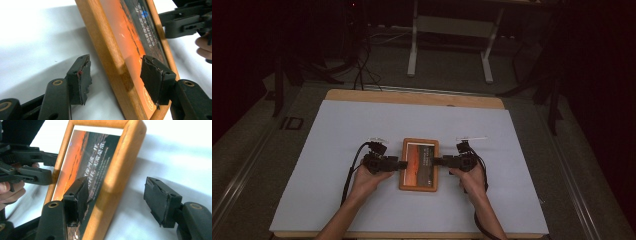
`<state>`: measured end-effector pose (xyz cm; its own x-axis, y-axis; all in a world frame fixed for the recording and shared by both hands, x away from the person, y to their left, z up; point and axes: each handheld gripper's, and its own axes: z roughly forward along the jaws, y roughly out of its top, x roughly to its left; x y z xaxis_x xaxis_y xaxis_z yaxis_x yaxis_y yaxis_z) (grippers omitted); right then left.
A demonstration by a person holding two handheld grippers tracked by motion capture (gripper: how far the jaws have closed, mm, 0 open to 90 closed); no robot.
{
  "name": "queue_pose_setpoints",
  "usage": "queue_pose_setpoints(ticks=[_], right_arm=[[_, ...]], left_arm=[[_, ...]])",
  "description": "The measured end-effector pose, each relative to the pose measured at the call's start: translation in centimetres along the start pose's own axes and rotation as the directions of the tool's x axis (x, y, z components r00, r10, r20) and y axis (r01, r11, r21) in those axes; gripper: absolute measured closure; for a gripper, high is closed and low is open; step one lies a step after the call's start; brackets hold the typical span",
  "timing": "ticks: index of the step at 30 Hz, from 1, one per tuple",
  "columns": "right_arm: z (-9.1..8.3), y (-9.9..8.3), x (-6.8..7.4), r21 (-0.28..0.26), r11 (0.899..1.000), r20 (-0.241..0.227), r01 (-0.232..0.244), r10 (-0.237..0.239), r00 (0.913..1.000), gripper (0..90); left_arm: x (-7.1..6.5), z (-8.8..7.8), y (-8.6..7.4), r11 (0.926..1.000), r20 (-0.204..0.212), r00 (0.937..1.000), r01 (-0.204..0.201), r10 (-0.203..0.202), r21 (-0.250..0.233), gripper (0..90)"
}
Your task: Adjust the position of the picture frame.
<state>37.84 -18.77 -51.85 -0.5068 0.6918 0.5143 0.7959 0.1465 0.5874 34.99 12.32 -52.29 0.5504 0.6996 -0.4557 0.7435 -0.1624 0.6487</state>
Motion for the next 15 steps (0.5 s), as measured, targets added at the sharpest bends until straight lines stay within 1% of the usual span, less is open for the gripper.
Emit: queue_pose_setpoints(ticks=[1, 2, 3, 4, 5, 6, 7, 8, 9, 10, 11, 12, 13, 14, 15], right_arm=[[-0.4, -0.1, 0.1, -0.014, 1.000, 0.016, 0.010, -0.010, 0.9998, 36.9], [-0.4, -0.1, 0.1, -0.014, 1.000, 0.016, 0.010, -0.010, 0.9998, 36.9], [-0.8, -0.1, 0.3, -0.022, 0.999, 0.033, 0.033, -0.033, 0.9989, 39.0], [-0.8, -0.1, 0.3, -0.022, 0.999, 0.033, 0.033, -0.033, 0.9989, 39.0], [-1.0, -0.1, 0.5, -0.029, 0.998, 0.050, 0.060, -0.059, 0.9970, 40.3], [-1.0, -0.1, 0.5, -0.029, 0.998, 0.050, 0.060, -0.059, 0.9970, 40.3], [-1.1, -0.1, 0.7, -0.028, 0.997, 0.057, 0.068, -0.066, 0.9962, 40.4], [-1.2, -0.1, 0.9, -0.028, 0.996, 0.070, 0.087, -0.085, 0.9939, 40.7], [-1.3, -0.1, 1.5, -0.029, 0.992, 0.097, 0.122, -0.119, 0.9881, 40.9], [-1.3, -0.1, 1.5, -0.029, 0.992, 0.097, 0.122, -0.119, 0.9881, 40.9], [-1.3, 0.0, 2.1, -0.024, 0.987, 0.126, 0.160, -0.156, 0.9798, 41.1], [-1.3, 0.0, 2.1, -0.024, 0.987, 0.126, 0.160, -0.156, 0.9798, 41.1], [-1.3, 0.0, 2.3, -0.023, 0.984, 0.141, 0.174, -0.169, 0.9754, 41.8], [-1.4, -0.1, 2.8, -0.035, 0.978, 0.179, 0.206, -0.197, 0.9640, 43.6], [-1.5, -0.1, 3.1, -0.044, 0.973, 0.204, 0.228, -0.215, 0.9551, 43.9]], left_arm=[[-0.1, -0.4, -0.1, 0.9998, -0.018, 0.9998, -0.012, 0.011, -0.017, 41.6], [-0.1, -0.4, -0.1, 0.9998, -0.018, 0.9998, -0.012, 0.011, -0.017, 41.6], [-0.2, -0.9, -0.1, 0.9989, -0.042, 0.9987, -0.030, 0.029, -0.036, 41.4], [-0.2, -0.9, -0.1, 0.9989, -0.042, 0.9987, -0.030, 0.029, -0.036, 41.4], [-0.3, -1.4, -0.1, 0.9967, -0.067, 0.9967, -0.050, 0.046, -0.064, 41.3], [-0.3, -1.4, -0.1, 0.9967, -0.067, 0.9967, -0.050, 0.046, -0.064, 41.2], [-0.3, -1.7, -0.2, 0.9949, -0.079, 0.9953, -0.063, 0.057, -0.079, 41.2], [-0.4, -1.9, -0.2, 0.9932, -0.090, 0.9941, -0.069, 0.061, -0.093, 40.9], [-0.6, -2.4, -0.2, 0.9893, -0.115, 0.9908, -0.085, 0.071, -0.118, 40.8], [-0.6, -2.4, -0.2, 0.9893, -0.115, 0.9908, -0.085, 0.071, -0.118, 40.6], [-0.8, -2.9, -0.3, 0.9833, -0.132, 0.9877, -0.103, 0.084, -0.150, 40.6], [-0.8, -2.9, -0.3, 0.9833, -0.132, 0.9877, -0.103, 0.084, -0.150, 40.6], [-1.0, -3.1, -0.3, 0.9793, -0.144, 0.9854, -0.115, 0.091, -0.166, 40.6], [-1.1, -3.2, -0.4, 0.9769, -0.148, 0.9841, -0.124, 0.098, -0.175, 40.6], [-1.1, -3.3, -0.4, 0.9751, -0.149, 0.9837, -0.127, 0.101, -0.182, 40.6]])
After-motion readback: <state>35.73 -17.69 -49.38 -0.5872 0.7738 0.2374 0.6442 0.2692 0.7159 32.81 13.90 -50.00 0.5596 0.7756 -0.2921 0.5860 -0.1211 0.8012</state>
